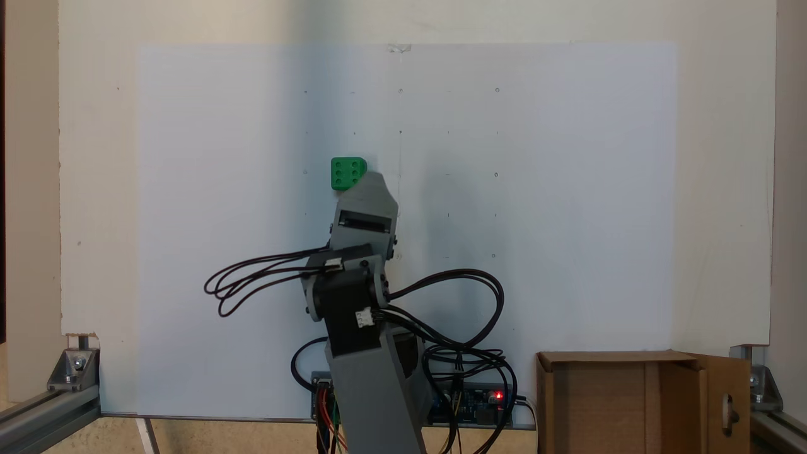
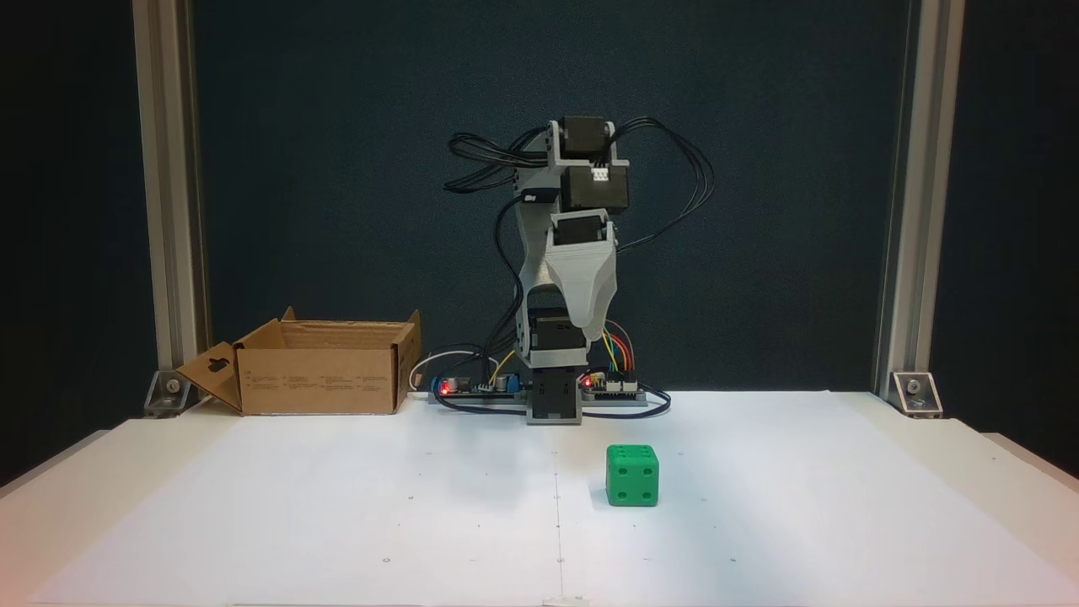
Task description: Grasp a green dice and put it in the bin.
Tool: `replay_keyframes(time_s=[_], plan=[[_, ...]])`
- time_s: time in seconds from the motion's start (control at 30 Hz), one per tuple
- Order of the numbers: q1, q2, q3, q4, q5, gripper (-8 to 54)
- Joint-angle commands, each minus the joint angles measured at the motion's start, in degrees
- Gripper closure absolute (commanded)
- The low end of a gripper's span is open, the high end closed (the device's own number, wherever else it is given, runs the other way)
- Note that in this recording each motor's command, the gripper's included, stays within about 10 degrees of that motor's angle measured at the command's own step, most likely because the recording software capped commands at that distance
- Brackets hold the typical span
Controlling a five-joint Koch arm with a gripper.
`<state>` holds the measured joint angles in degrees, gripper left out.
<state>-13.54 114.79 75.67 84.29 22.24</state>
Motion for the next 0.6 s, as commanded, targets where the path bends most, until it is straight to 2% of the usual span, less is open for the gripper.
replay_keyframes(time_s=[0.0,0.57], plan=[[-1.2,0.9,-5.9,1.0,4.4,5.2],[-8.2,-4.5,-6.2,-1.3,9.8,5.2]])
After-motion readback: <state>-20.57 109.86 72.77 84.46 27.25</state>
